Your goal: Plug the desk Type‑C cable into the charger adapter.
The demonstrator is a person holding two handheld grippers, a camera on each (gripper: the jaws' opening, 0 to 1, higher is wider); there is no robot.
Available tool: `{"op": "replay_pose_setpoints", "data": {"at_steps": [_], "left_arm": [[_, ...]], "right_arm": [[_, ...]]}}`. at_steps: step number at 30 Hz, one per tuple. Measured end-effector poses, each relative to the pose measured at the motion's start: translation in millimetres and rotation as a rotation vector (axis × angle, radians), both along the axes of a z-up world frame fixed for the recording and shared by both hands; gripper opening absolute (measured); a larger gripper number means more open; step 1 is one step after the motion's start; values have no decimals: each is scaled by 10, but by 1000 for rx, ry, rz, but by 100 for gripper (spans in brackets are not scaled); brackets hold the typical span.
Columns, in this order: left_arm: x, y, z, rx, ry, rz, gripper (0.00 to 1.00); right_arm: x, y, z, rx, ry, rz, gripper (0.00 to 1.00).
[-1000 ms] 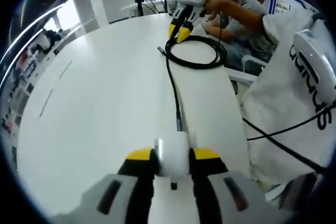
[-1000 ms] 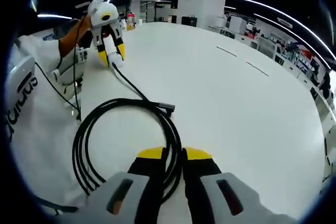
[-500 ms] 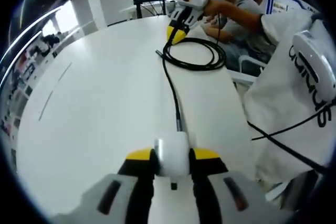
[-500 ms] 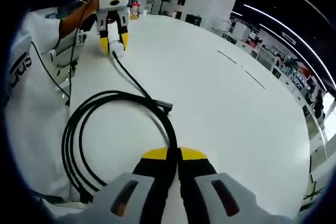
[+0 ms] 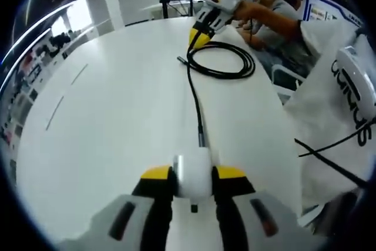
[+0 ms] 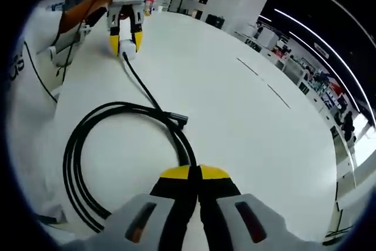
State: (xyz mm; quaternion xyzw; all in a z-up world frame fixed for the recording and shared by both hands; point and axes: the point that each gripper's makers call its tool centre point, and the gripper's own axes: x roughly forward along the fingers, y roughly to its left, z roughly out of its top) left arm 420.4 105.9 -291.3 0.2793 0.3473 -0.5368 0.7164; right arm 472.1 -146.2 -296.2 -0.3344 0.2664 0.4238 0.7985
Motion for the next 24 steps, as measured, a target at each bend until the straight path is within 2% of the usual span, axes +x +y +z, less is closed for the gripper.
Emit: {"op": "replay_pose_setpoints", "data": {"at_steps": [8,16,22,24], "left_arm": [[270,46,7,-15,-2,30,25],[620,112,15,-40,-11,57,25],[904,150,21,-51,-19,60,25],[977,143,21,-48,-29,22,25]], "right_arm": [[320,68,20,-10,-37,-12,2],[606,155,43,-11,-69,-25,2],[946,223,66,-22,-104,-42,2],[1025,222,64,-25,-108,-47,2]]}}
